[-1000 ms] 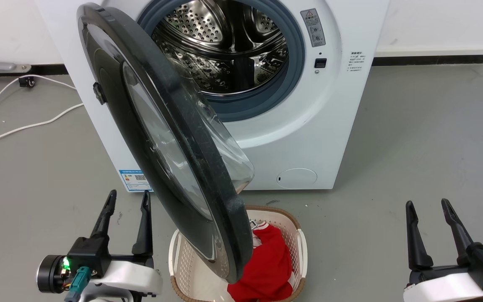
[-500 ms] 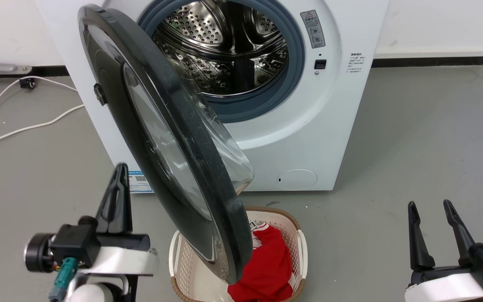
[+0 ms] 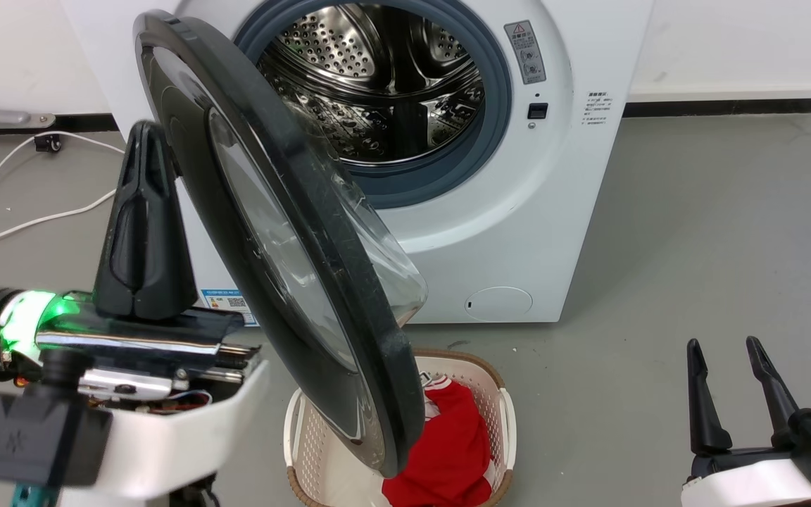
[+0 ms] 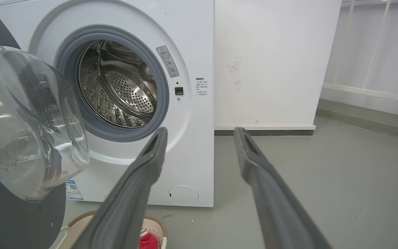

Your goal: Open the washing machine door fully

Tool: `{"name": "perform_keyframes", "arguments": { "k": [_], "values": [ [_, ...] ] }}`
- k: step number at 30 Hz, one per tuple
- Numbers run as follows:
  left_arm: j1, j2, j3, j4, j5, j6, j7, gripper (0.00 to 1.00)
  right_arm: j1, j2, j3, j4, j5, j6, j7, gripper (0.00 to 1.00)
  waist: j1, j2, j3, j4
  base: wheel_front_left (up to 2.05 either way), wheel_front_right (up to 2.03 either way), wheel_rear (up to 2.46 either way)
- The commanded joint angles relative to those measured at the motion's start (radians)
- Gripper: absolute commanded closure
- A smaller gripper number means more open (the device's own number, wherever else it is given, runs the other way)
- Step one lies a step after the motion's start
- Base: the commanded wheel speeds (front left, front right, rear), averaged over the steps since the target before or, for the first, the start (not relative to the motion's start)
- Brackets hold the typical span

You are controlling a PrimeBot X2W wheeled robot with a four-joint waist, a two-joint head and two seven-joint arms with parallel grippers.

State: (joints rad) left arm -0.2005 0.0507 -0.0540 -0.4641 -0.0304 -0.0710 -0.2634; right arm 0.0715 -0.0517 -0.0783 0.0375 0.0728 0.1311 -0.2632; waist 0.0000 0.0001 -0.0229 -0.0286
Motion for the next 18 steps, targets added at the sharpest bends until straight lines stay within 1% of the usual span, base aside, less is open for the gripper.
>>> {"name": "perform_keyframes", "arguments": {
  "k": [1,4,7,13,18],
  "values": [
    [-0.011,-0.001,-0.014,-0.017,0.004,-0.007,-0.002,1.00,-0.001,0.003,-0.002,0.002,0.004,-0.001,-0.001,0.00,0.0000,-0.0001,0.000,-0.001,0.00,0.00,0.00],
    [-0.016,-0.001,-0.081,-0.062,-0.008,-0.017,-0.002,1.00,0.001,0.003,-0.003,0.003,0.006,-0.001,-0.002,0.00,0.0000,-0.0001,-0.001,-0.004,0.00,0.00,0.00],
    [0.006,-0.001,-0.172,-0.063,-0.026,-0.028,0.001,1.00,0.003,0.003,-0.003,0.006,0.007,-0.001,-0.002,0.00,0.0000,-0.0001,-0.002,-0.007,0.00,0.00,0.00],
    [0.074,0.000,-0.353,0.000,-0.102,-0.049,0.094,1.00,0.007,0.003,-0.003,0.012,0.016,-0.001,-0.002,0.00,0.0000,-0.0001,0.000,-0.009,0.00,0.00,0.00],
    [0.149,0.024,-0.459,0.100,-0.168,-0.055,0.189,1.00,0.001,0.003,0.001,0.020,0.024,-0.001,-0.002,0.00,0.0000,-0.0001,0.002,-0.005,0.00,0.00,0.00]
  ]
}}
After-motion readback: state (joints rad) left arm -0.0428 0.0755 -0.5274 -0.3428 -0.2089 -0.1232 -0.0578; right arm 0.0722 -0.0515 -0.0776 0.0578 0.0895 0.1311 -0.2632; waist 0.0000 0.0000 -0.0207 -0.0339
